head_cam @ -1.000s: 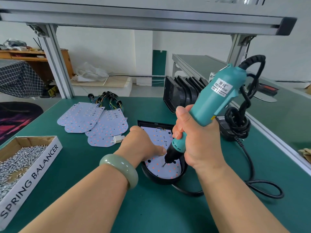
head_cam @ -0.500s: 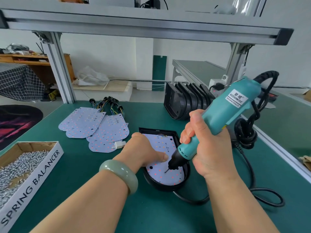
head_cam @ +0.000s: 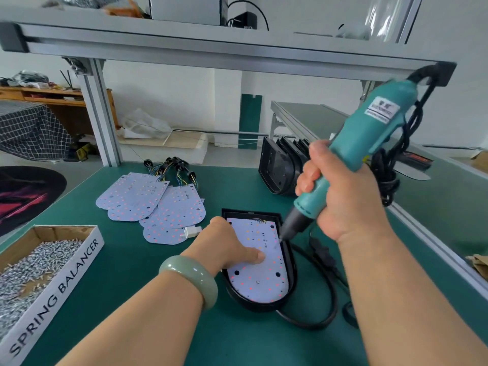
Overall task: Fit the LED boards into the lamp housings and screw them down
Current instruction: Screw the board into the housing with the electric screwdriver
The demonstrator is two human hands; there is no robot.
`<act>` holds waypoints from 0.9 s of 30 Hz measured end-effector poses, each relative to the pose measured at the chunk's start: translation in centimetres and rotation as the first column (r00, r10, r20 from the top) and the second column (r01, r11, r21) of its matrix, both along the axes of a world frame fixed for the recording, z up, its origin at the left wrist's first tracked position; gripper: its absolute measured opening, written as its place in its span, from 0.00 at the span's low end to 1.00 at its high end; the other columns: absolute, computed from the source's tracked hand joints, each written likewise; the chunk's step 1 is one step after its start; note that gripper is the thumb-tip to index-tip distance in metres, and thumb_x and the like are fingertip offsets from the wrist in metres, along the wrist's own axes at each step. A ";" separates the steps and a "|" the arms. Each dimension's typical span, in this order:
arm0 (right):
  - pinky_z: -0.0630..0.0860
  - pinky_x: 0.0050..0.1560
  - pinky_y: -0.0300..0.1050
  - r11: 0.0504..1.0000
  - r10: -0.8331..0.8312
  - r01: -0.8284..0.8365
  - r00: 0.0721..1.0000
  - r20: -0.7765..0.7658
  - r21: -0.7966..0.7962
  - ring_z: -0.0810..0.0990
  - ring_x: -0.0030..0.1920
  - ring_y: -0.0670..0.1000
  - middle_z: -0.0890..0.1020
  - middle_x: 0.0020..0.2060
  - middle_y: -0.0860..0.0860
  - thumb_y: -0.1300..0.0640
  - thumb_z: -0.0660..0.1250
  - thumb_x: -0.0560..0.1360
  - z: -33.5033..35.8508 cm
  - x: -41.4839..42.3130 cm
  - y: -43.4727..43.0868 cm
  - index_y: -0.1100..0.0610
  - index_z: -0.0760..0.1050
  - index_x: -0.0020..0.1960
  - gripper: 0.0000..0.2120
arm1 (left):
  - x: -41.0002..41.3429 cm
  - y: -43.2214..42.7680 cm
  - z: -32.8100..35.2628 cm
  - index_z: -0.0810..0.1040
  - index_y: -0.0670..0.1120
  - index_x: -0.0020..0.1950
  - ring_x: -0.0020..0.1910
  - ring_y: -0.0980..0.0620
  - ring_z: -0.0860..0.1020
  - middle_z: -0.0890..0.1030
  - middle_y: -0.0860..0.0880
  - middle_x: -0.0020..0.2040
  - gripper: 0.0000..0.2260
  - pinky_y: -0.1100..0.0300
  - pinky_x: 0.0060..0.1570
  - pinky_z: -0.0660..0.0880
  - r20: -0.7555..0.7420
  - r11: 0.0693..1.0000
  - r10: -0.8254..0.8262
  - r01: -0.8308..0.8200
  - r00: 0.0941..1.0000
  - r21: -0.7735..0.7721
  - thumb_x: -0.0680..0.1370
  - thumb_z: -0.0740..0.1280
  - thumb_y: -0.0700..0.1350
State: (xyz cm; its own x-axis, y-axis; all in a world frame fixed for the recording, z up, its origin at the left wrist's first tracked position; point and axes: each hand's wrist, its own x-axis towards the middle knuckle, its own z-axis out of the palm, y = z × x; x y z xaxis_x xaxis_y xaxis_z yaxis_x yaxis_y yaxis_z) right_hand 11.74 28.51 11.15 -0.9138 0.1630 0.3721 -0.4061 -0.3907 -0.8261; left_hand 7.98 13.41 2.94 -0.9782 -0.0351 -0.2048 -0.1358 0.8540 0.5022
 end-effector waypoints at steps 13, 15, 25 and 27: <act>0.69 0.43 0.43 -0.068 -0.694 -0.291 0.701 0.164 0.954 0.77 0.47 0.57 0.78 0.48 0.55 0.52 0.69 0.75 -6.4 -3.3 8.2 0.60 0.72 0.57 0.16 | 1.4 -2.6 -0.7 0.77 0.38 0.56 0.48 0.41 0.82 0.83 0.40 0.50 0.26 0.45 0.51 0.79 0.064 0.817 0.053 -0.080 0.997 0.572 0.60 0.78 0.42; 0.69 0.45 0.42 -0.138 -0.690 -0.275 0.716 0.107 0.952 0.77 0.53 0.57 0.79 0.54 0.56 0.50 0.69 0.75 -7.4 -3.5 7.9 0.59 0.73 0.59 0.18 | 1.6 -2.8 -1.1 0.76 0.38 0.56 0.47 0.42 0.82 0.83 0.41 0.50 0.20 0.45 0.50 0.80 0.062 0.759 0.110 -0.124 0.992 0.639 0.66 0.77 0.38; 0.71 0.56 0.47 0.070 -0.452 -0.296 0.842 0.295 0.953 0.76 0.61 0.55 0.78 0.59 0.52 0.30 0.59 0.72 -8.2 -2.3 0.2 0.57 0.71 0.65 0.35 | 2.0 -2.2 -2.4 0.77 0.47 0.55 0.45 0.51 0.81 0.83 0.49 0.49 0.15 0.58 0.43 0.77 -0.102 0.852 0.244 -0.163 0.964 0.498 0.70 0.73 0.46; 0.74 0.52 0.46 0.232 -0.424 -0.337 0.809 0.407 0.912 0.80 0.53 0.53 0.81 0.52 0.51 0.37 0.71 0.68 -7.7 -2.8 -0.1 0.58 0.76 0.53 0.27 | 1.9 -2.2 -2.7 0.69 0.44 0.69 0.54 0.47 0.78 0.79 0.46 0.57 0.28 0.57 0.49 0.74 -0.119 0.875 0.280 -0.203 0.953 0.439 0.71 0.71 0.49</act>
State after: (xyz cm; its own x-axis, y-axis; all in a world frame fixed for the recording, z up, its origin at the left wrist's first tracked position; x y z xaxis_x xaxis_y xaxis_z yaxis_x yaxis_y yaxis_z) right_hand 8.95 28.45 3.44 -0.9733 0.0999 -0.2065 0.2011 0.8050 -0.5582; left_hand 9.90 11.25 0.25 -0.9711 -0.2243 -0.0816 -0.1887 0.5119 0.8381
